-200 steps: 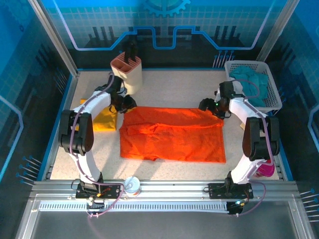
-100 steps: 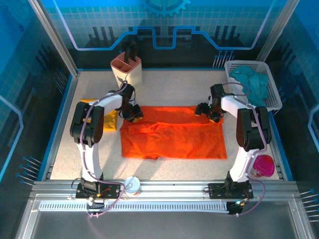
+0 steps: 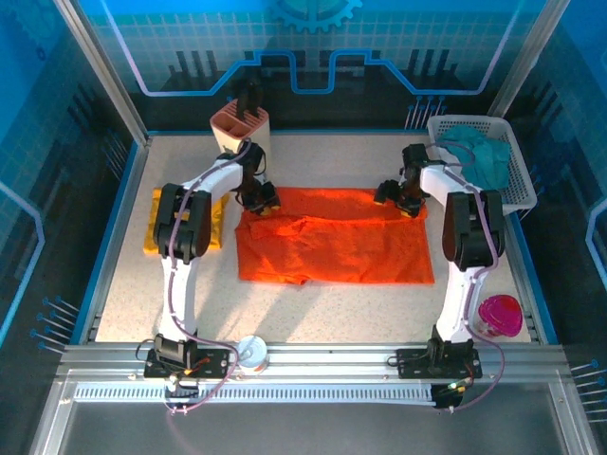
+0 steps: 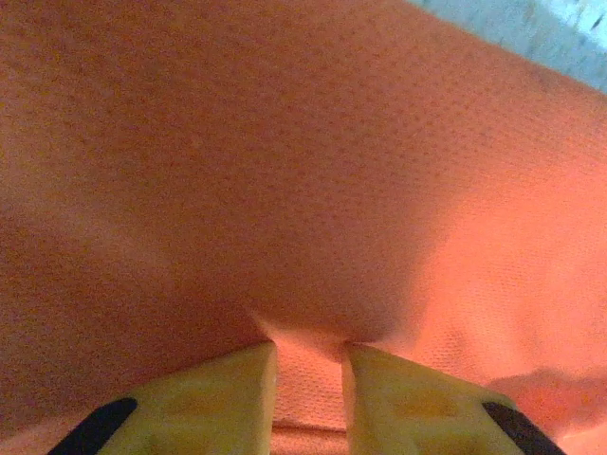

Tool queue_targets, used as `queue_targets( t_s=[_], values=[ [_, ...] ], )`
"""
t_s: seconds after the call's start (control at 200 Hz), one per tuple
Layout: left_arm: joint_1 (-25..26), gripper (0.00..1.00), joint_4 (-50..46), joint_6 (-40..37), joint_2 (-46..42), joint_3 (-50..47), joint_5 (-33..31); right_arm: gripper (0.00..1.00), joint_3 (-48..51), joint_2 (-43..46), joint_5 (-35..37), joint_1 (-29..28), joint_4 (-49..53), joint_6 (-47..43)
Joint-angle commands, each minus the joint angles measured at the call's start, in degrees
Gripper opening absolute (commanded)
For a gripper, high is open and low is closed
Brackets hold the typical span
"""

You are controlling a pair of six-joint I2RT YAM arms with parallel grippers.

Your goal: Fold and stack the t-shirts

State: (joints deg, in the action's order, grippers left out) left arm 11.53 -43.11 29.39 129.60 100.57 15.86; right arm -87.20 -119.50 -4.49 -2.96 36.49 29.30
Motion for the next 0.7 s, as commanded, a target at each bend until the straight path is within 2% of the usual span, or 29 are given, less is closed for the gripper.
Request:
queue_targets(
  t_s=[0.0, 0.08, 0.145, 0.345, 0.37, 0.525, 0.695],
  values=[
    [0.1, 0.26, -4.0, -2.2, 2.6, 4.4, -0.5, 0.80, -4.5, -3.0, 0.8, 0.6, 3.5, -2.0],
    [0.0, 0.26, -4.4, -2.6, 2.4, 5.7, -0.7, 0.80, -6.1, -3.2, -0.1, 0.6, 4.2, -3.0],
    [0.2, 0.26, -4.6, -2.8, 0.8, 5.5, -0.4, 0.85, -5.5, -1.0, -1.1, 0.3, 3.9, -3.4],
    [0.2, 0.39, -4.2, -3.7, -9.4, 1.6, -0.1, 0.96, 1.1, 10.4, -1.8, -0.7, 0.7, -3.8],
    [0.3, 0.40, -4.0, -3.7, -11.0, 0.9, 0.1, 1.00, 2.0, 12.0, -1.7, -0.8, 0.4, -3.9],
    [1.1, 0.46, -1.5, -2.3, -21.5, -6.6, 2.4, 1.00, 7.4, 19.8, -3.0, -1.1, -1.3, -3.4],
    [1.7, 0.49, 1.5, -1.1, -32.8, -18.8, 1.8, 1.00, 14.2, 25.7, -5.2, -1.1, -2.6, -2.5]
  ],
)
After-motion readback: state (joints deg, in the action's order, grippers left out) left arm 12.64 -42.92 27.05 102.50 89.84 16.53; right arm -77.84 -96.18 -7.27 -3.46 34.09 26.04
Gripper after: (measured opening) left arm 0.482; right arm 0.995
